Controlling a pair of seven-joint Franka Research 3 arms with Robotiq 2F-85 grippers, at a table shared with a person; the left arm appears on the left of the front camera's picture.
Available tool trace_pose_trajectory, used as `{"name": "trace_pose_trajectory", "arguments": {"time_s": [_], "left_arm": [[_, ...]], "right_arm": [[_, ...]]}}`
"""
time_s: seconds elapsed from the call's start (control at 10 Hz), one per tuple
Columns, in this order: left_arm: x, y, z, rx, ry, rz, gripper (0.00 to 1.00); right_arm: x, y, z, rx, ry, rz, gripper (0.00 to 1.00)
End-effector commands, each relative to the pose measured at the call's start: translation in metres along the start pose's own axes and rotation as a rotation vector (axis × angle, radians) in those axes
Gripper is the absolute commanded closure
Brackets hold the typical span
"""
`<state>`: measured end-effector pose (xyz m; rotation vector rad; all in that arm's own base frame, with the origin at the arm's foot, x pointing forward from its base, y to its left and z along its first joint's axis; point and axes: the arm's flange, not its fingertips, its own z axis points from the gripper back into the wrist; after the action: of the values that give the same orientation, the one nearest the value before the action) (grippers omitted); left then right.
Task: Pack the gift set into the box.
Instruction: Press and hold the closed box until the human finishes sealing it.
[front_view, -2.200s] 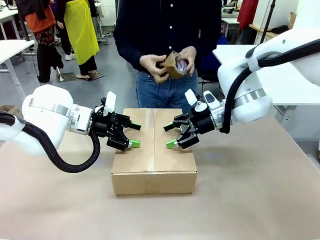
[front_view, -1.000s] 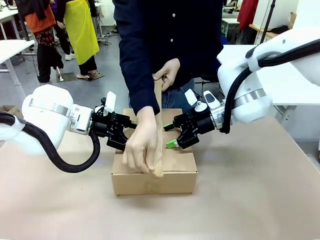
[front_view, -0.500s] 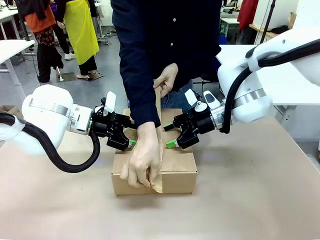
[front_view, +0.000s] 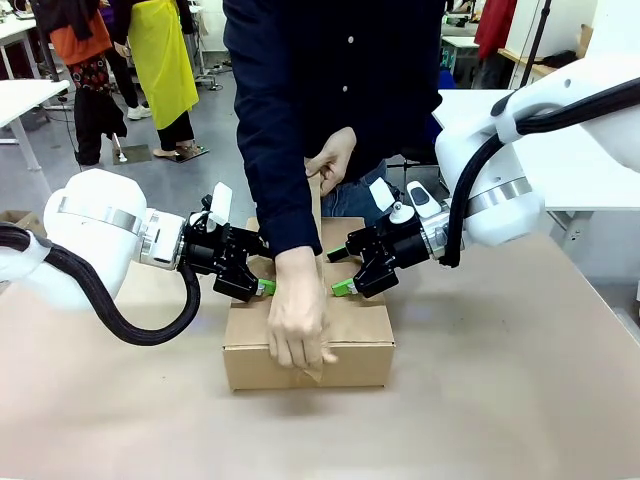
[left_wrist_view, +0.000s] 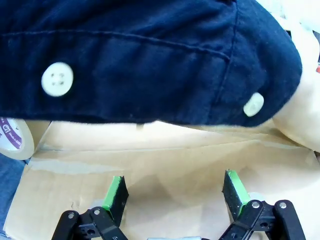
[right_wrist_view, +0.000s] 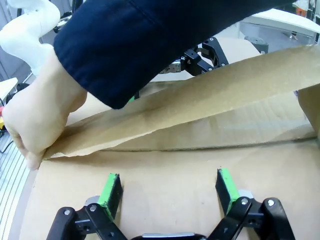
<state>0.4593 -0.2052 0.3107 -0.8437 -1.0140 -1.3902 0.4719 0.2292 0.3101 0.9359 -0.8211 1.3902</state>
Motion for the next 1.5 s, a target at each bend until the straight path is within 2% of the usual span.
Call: {"name": "trace_pose_trajectory", "arguments": {"time_s": [0.0,1.4], "left_arm": [[-0.0042,-0.0022,-0.0008,-0.003,0.000,-0.018,0.00],[-0.0042,-0.0022,-0.0008,-0.003,0.000,-0.018,0.00]], "right_arm": [[-0.0015,0.0001,-0.0015,-0.002,0.004,0.000,0.00],[-0.0015,0.0001,-0.0015,-0.002,0.004,0.000,0.00]]}}
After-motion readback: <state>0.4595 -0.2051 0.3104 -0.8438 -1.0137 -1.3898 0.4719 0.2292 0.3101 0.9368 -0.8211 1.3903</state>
